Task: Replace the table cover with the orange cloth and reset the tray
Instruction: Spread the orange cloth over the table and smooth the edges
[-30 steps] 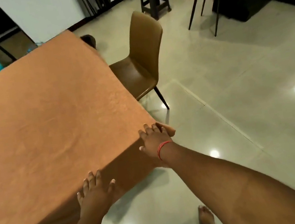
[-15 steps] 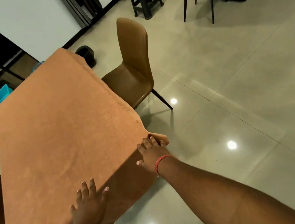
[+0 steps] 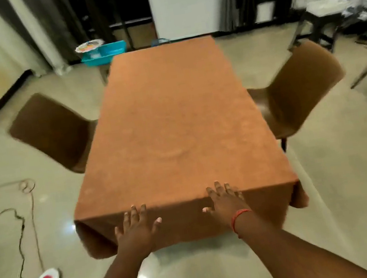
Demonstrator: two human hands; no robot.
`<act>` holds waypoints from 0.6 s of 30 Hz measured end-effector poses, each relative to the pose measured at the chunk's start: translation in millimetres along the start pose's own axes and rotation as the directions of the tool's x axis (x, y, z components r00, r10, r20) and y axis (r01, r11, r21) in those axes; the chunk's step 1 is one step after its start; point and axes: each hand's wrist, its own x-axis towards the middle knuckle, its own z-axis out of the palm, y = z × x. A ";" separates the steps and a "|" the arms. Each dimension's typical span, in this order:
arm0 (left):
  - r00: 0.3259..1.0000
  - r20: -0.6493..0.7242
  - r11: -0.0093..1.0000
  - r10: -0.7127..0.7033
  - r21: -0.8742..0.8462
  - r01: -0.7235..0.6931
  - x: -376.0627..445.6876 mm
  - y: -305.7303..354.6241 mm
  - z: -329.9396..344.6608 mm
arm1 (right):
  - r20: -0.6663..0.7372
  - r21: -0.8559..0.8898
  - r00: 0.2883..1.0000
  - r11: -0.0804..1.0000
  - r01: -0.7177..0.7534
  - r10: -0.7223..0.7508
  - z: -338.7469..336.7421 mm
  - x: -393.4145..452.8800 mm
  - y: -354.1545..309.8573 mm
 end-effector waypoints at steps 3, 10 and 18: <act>0.997 0.010 0.993 -0.073 -0.092 0.074 15.9 -78.7 -6.8 | 0.058 -0.089 0.998 0.995 0.041 -0.036 15.9 20.5 -83.3; 1.000 0.025 0.992 0.004 -0.126 -0.001 55.4 -223.6 -27.6 | 0.151 -0.260 0.984 0.957 0.127 -0.090 42.6 51.6 -267.5; 0.965 0.011 0.957 0.260 -0.139 -0.256 90.3 -257.1 -23.4 | 0.203 -0.421 0.977 0.896 0.142 -0.060 43.0 86.8 -343.9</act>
